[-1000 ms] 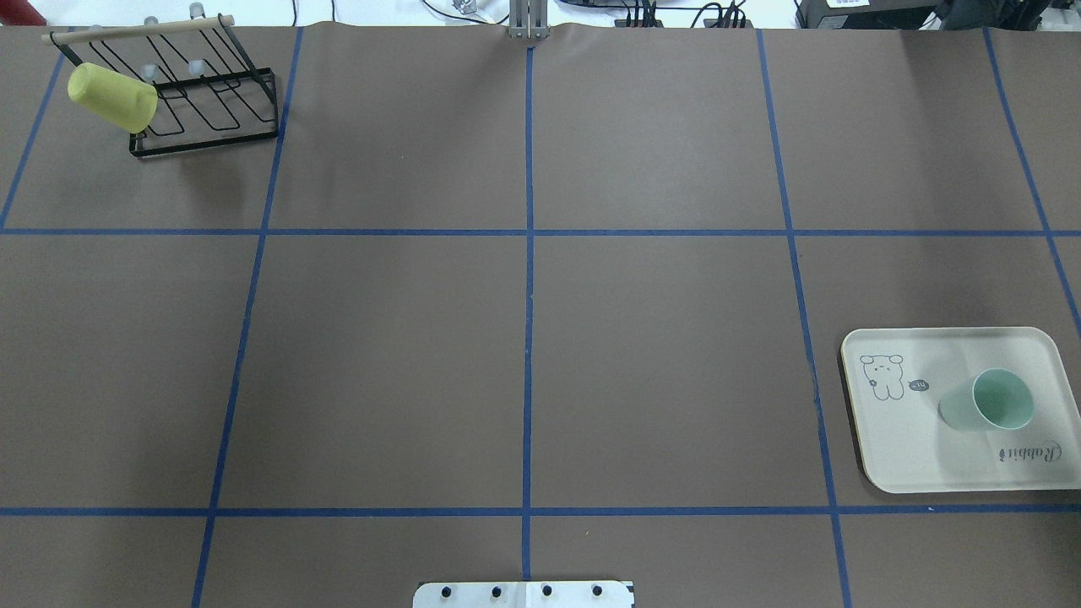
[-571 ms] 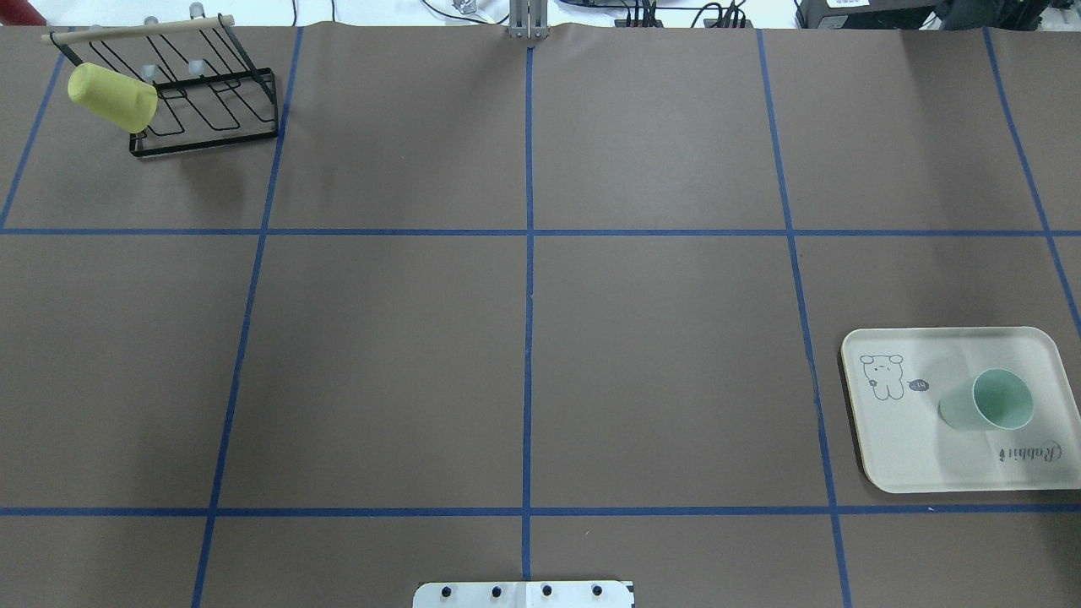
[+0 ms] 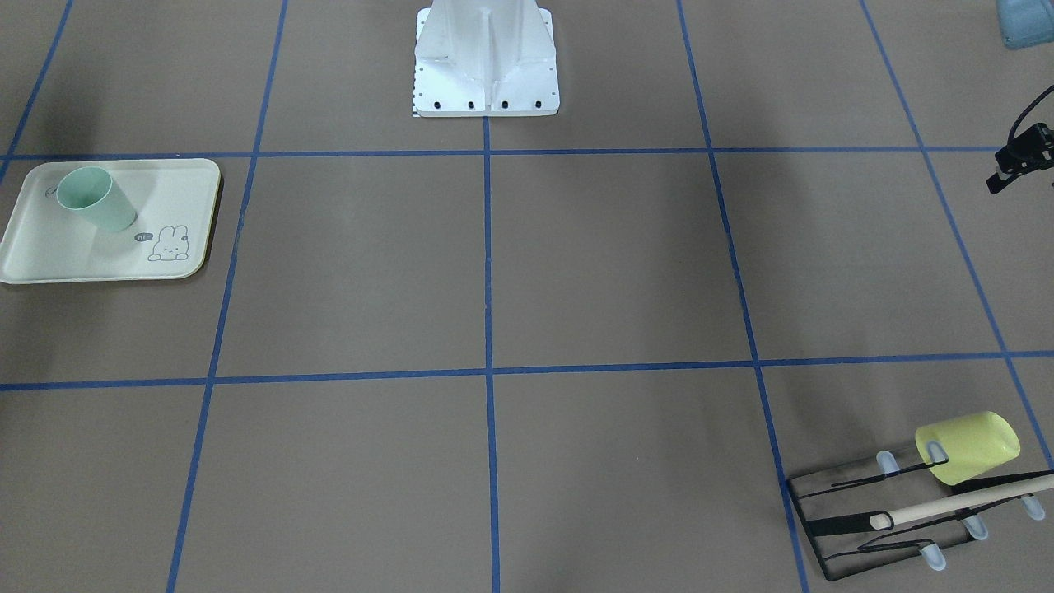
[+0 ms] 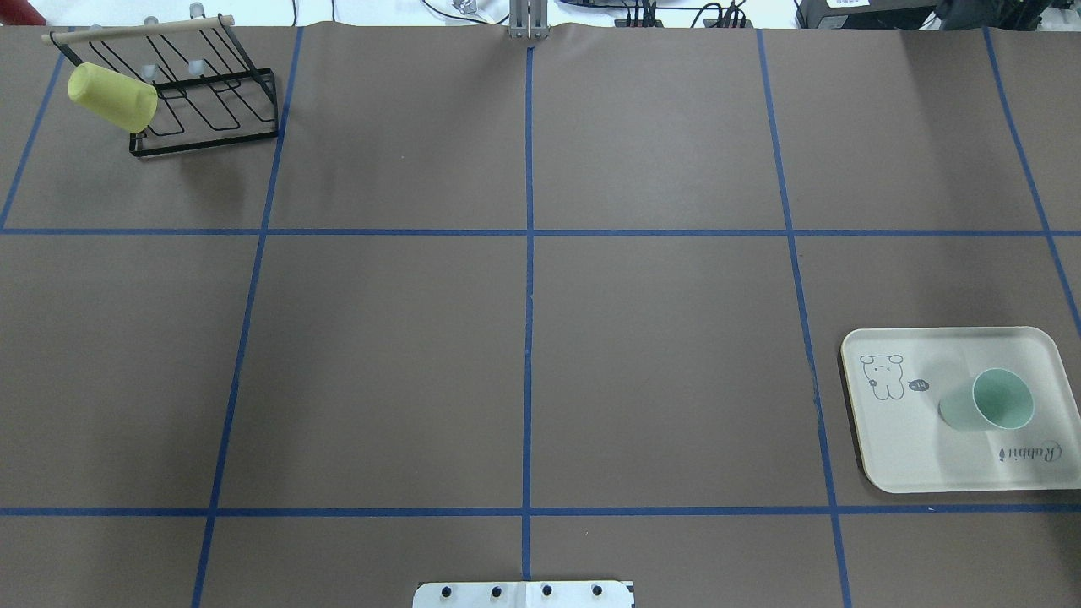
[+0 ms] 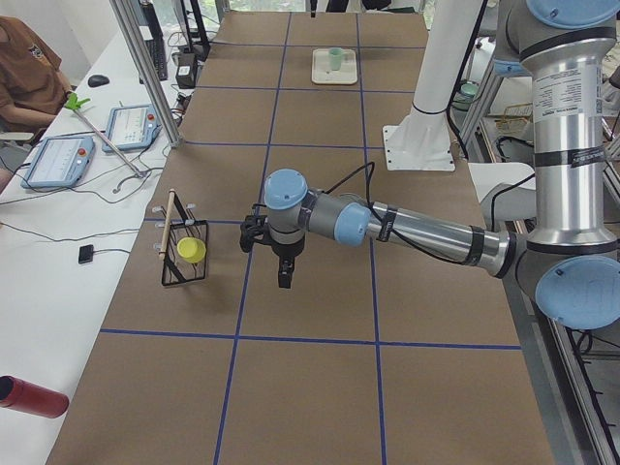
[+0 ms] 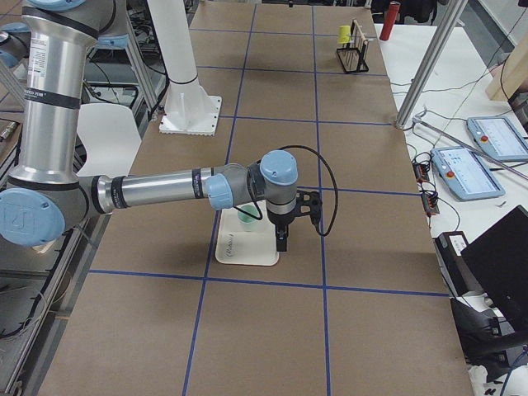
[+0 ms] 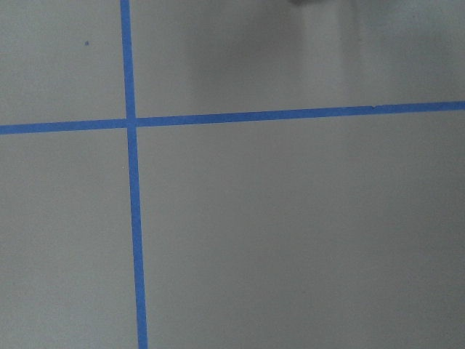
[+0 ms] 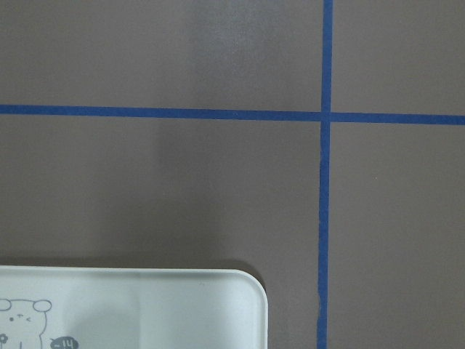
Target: Left arm grabs green cup and hands to right arm on tray
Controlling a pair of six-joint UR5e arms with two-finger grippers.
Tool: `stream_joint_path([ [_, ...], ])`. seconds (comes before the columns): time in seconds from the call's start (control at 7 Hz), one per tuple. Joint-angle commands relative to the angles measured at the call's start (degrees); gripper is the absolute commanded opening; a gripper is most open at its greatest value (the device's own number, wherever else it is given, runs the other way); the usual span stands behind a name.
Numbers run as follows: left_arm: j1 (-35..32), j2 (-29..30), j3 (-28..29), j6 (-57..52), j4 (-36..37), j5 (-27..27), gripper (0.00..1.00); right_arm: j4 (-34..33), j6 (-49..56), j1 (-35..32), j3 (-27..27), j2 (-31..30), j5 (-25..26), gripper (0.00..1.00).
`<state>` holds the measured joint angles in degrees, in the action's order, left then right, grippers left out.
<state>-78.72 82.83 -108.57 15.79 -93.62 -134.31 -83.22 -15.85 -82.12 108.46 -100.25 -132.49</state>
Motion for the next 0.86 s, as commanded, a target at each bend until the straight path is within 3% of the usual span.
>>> stream_joint_path([
  [0.0, -0.12, 0.58, 2.91, -0.92, -0.25, 0.19, 1.0, 0.24, -0.06, -0.94, 0.0, -0.2, -0.05, 1.0],
  [0.71, -4.41, 2.08, 6.09, -6.74, 0.45, -0.16, 1.0, 0.51, -0.06, -1.03, 0.53, -1.08, -0.22, 1.0],
])
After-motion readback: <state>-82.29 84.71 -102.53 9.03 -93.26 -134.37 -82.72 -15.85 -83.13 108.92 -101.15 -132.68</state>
